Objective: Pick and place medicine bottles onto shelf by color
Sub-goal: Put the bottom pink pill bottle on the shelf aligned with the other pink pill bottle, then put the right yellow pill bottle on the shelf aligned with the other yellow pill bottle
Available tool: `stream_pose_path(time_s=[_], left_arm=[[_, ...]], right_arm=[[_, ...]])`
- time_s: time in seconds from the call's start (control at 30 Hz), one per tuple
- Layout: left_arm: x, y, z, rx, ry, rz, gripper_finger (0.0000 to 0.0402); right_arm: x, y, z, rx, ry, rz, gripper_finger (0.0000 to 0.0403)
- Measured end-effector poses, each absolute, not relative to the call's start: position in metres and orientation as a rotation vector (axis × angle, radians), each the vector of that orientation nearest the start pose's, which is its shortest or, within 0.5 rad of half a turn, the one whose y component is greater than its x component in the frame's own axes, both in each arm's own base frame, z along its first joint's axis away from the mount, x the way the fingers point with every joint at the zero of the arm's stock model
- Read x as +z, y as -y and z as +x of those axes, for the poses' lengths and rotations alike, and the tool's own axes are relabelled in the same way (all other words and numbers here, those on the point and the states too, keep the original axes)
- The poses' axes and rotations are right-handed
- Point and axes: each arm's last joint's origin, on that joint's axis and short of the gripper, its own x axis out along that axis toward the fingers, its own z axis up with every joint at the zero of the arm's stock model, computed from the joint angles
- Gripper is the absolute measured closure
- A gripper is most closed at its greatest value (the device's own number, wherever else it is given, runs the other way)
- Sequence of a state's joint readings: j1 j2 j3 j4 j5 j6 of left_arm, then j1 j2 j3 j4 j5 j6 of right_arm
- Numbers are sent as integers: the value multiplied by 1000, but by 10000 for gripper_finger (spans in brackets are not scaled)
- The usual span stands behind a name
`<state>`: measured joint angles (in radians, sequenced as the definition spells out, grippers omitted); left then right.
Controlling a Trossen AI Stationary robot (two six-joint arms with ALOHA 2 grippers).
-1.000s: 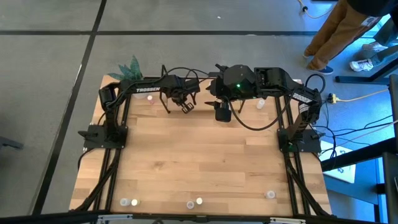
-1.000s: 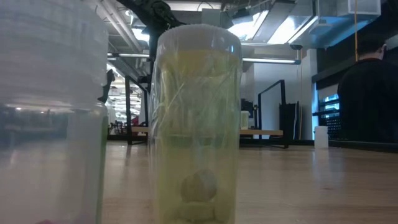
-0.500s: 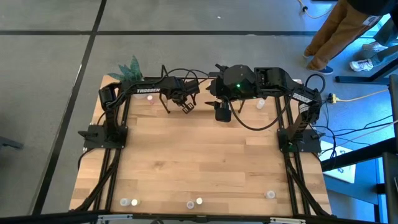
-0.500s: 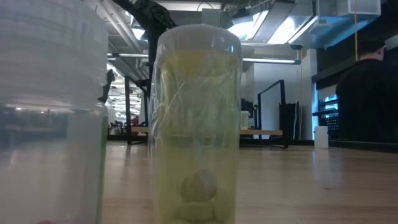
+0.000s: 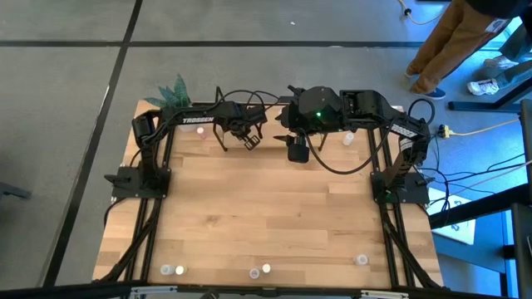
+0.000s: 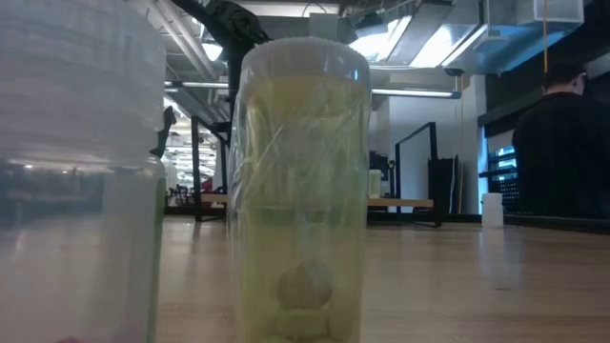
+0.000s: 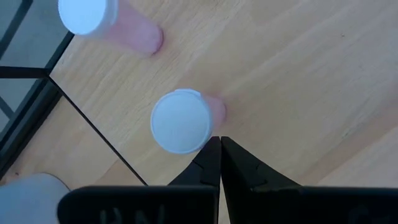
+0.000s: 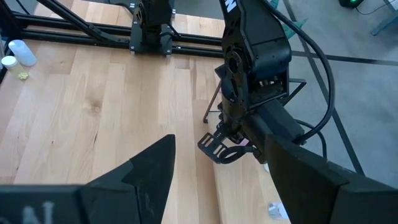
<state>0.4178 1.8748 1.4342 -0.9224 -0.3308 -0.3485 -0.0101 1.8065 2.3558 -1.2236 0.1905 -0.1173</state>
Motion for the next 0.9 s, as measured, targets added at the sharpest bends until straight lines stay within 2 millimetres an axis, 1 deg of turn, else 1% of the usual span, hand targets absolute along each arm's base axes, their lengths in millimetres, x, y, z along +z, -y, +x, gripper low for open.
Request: stream_pose_path(time_s=[0.23, 0.4, 0.57, 0.67, 0.77, 0.9], left_arm=[[214, -157, 330, 856, -1268, -329, 401], [228, -150, 334, 858, -1226, -295, 401], [250, -143, 335, 841, -1168, -286, 401], [265, -135, 331, 828, -1175, -276, 401], [283, -125, 322, 813, -1159, -267, 401], [306, -108, 306, 804, -1135, -272, 401]], right_arm=[[479, 9, 334, -153, -684, -173, 154], [479, 9, 334, -153, -684, -174, 154], [479, 9, 334, -153, -686, -174, 154], [479, 9, 334, -148, -690, -186, 154], [476, 9, 332, -129, -729, -215, 154], [475, 7, 331, -77, -740, -193, 154]])
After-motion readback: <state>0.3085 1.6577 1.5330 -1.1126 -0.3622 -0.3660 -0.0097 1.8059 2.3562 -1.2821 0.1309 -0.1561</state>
